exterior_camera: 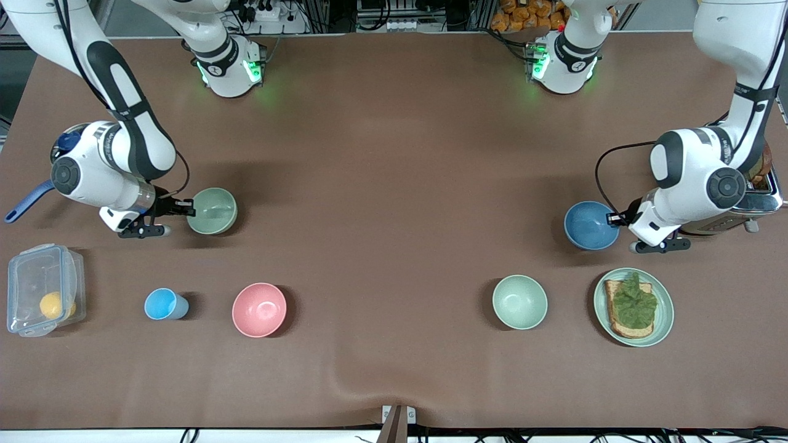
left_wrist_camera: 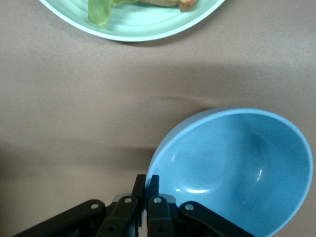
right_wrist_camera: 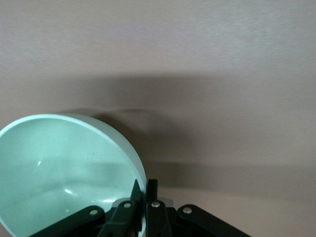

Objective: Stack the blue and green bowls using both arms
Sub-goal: 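Move the green bowl inward with the right gripper while the left gripper carries blue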

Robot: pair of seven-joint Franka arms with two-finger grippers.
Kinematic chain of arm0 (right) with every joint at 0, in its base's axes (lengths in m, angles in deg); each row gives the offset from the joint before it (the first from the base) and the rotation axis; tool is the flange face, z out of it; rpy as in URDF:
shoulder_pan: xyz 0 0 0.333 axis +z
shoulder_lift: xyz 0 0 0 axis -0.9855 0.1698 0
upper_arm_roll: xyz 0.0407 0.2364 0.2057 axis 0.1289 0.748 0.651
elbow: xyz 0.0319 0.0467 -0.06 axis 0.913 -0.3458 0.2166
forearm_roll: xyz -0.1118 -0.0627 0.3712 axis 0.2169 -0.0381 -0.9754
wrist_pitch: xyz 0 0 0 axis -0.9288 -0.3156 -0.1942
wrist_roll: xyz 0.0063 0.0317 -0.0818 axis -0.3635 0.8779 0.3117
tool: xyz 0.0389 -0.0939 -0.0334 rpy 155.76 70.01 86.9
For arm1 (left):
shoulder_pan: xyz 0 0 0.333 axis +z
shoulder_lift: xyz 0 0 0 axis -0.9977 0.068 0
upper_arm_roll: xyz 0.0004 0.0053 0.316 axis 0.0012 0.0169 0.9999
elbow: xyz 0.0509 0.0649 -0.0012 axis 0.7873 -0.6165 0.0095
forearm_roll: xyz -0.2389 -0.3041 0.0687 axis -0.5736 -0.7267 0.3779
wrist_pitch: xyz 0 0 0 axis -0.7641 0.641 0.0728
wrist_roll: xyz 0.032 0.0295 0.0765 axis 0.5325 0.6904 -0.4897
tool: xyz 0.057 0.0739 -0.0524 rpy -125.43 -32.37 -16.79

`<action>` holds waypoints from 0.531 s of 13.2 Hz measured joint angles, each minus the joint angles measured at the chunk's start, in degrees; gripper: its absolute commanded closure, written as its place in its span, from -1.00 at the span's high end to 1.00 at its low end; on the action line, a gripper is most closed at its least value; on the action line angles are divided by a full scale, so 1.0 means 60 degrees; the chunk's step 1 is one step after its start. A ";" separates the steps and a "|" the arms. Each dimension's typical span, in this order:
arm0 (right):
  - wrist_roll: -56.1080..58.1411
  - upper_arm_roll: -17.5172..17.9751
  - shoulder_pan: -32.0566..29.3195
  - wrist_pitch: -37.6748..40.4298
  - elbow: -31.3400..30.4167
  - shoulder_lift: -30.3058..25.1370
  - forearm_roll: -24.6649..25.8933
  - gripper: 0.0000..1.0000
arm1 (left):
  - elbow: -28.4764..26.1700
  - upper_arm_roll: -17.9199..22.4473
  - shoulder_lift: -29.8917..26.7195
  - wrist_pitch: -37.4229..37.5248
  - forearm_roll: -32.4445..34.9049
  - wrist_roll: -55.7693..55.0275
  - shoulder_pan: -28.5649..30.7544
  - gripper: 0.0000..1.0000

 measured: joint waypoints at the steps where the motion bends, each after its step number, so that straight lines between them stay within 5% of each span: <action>1: -0.0031 0.0000 0.0075 0.0114 0.0039 -0.0009 -0.0239 -1.00 | 0.0132 0.0000 -0.0038 0.0216 0.0000 0.0000 0.0000 -1.00; 7: -0.2722 0.0022 0.1141 0.0785 0.0318 -0.0228 -0.0559 -1.00 | 0.1069 -0.0023 -0.0216 0.1500 0.0000 0.0000 -0.0006 -1.00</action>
